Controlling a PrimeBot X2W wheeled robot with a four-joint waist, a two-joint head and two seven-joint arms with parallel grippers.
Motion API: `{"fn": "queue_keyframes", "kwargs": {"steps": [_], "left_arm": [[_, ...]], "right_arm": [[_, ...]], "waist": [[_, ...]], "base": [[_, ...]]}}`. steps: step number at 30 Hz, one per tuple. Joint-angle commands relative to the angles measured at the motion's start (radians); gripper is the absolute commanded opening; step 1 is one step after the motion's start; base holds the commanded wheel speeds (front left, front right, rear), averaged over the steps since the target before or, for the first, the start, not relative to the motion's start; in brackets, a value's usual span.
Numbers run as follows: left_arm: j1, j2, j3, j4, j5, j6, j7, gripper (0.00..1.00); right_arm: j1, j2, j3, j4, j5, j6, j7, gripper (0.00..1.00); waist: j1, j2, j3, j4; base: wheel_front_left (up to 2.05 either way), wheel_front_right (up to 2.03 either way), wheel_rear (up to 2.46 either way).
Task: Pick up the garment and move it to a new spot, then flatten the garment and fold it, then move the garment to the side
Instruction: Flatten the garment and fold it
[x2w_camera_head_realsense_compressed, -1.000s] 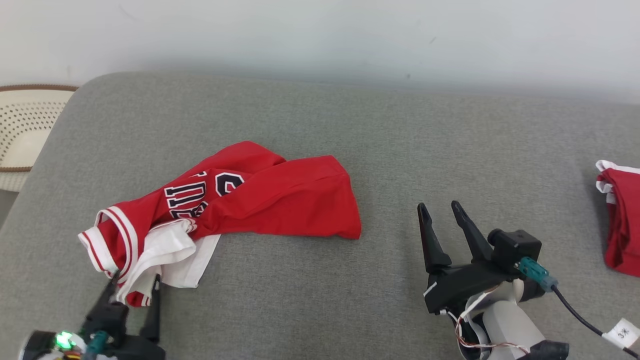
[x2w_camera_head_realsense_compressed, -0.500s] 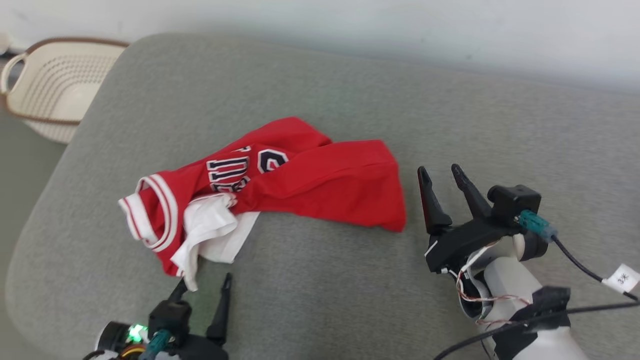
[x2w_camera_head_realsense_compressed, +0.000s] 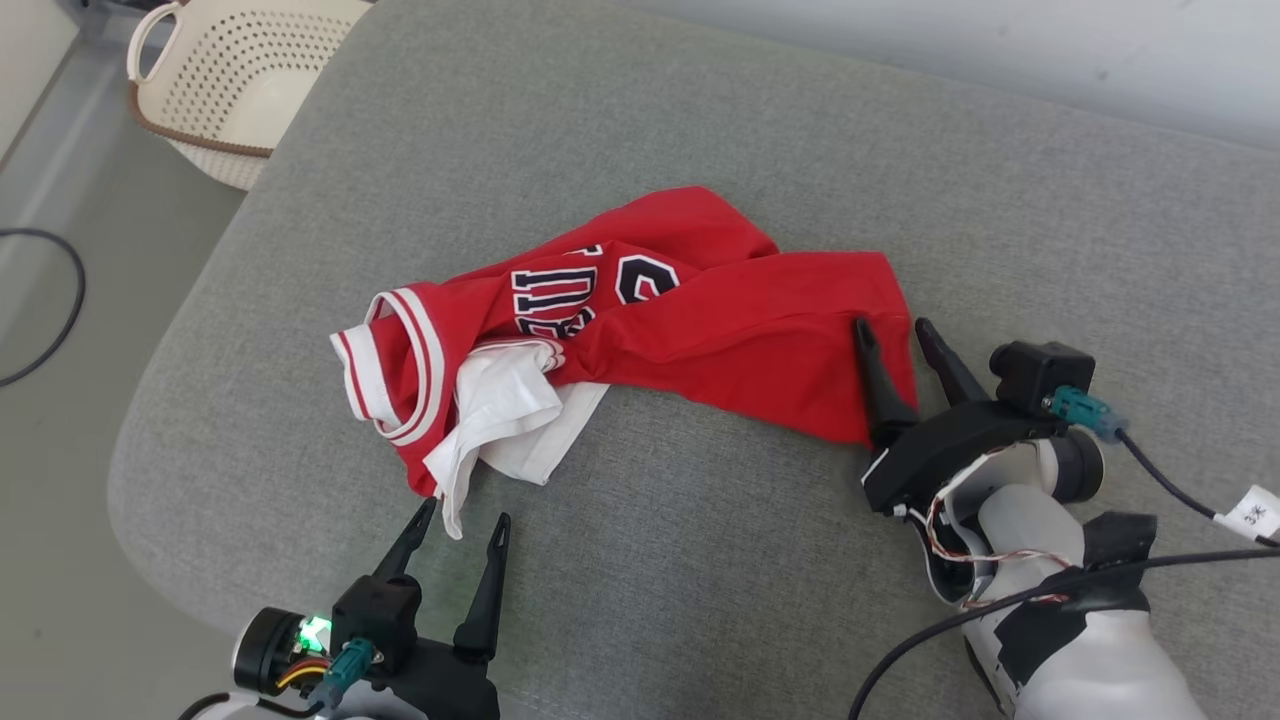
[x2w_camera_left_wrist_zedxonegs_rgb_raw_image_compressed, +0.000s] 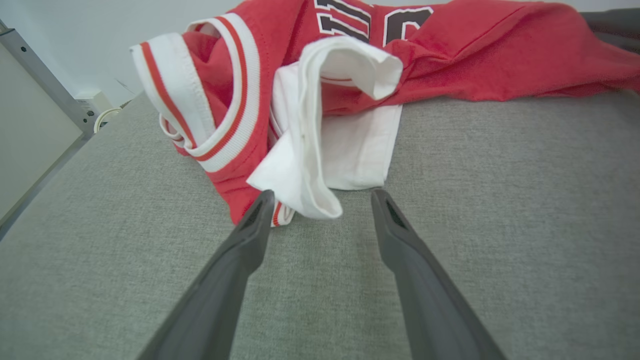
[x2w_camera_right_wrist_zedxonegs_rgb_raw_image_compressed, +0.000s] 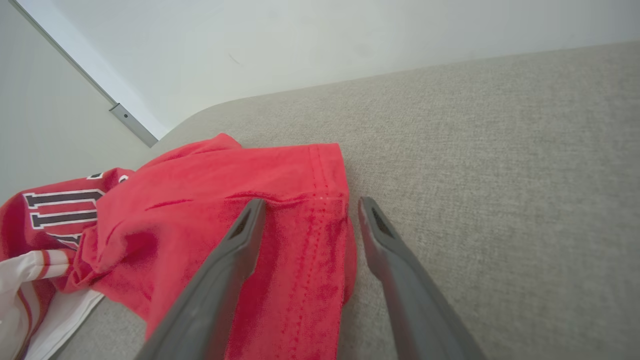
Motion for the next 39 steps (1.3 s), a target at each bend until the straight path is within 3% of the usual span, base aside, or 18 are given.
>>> {"fn": "queue_keyframes", "kwargs": {"steps": [1, 11, 19, 26, 35, 36, 37, 38, 39], "left_arm": [[0.005, 0.001, 0.006, -0.003, 0.003, -0.005, -0.004, 1.0], [0.02, -0.003, 0.029, -0.017, 0.005, -0.014, -0.004, 1.0], [0.002, -0.008, 0.04, -0.023, 0.004, -0.024, -0.004, 1.0], [0.018, -0.01, 0.042, -0.008, 0.005, -0.039, -0.004, 1.0], [0.042, -0.012, 0.061, 0.007, 0.005, -0.043, -0.004, 1.0], [0.044, -0.011, 0.064, 0.007, 0.005, -0.045, -0.004, 1.0], [0.045, -0.011, 0.066, 0.007, 0.007, -0.048, -0.004, 1.0], [0.045, -0.011, 0.069, 0.007, 0.006, -0.051, -0.004, 1.0], [0.045, -0.011, 0.072, 0.006, 0.006, -0.05, -0.004, 1.0]], "right_arm": [[-0.003, -0.008, 0.004, 0.0, 0.011, 0.0, -0.001, 0.0], [0.018, -0.05, -0.049, -0.115, -0.024, 0.0, -0.001, 0.0], [-0.007, -0.144, -0.122, -0.235, -0.082, 0.0, -0.001, 0.0], [0.09, -0.234, -0.116, -0.292, -0.079, 0.0, -0.001, 0.0], [0.28, -0.225, -0.139, -0.282, -0.038, 0.0, -0.001, 0.0], [0.293, -0.219, -0.136, -0.277, -0.034, 0.0, -0.001, 0.09], [0.305, -0.218, -0.136, -0.27, -0.034, 0.0, -0.001, 0.83], [0.312, -0.217, -0.136, -0.267, -0.038, 0.0, -0.001, 1.0], [0.318, -0.214, -0.141, -0.269, -0.04, 0.0, -0.001, 1.0]], "waist": [[-0.0001, -0.0001, 0.009, 0.009], [-0.0001, -0.0001, -0.012, -0.039], [-0.0001, -0.0001, -0.041, -0.124], [-0.0001, -0.0001, -0.081, -0.203], [-0.0001, -0.0001, -0.118, -0.272], [-0.0001, -0.0001, -0.121, -0.277], [-0.0001, -0.0001, -0.123, -0.28], [-0.0001, -0.0001, -0.124, -0.282], [-0.0001, -0.0001, -0.125, -0.284]], "base": [[0.0, 0.0, 0.0], [0.0, 0.0, 0.0], [0.0, 0.0, 0.0], [0.0, 0.0, 0.0], [0.0, 0.0, 0.0], [0.0, 0.0, 0.0], [0.0, 0.0, 0.0], [0.0, 0.0, 0.0], [0.0, 0.0, 0.0]]}}
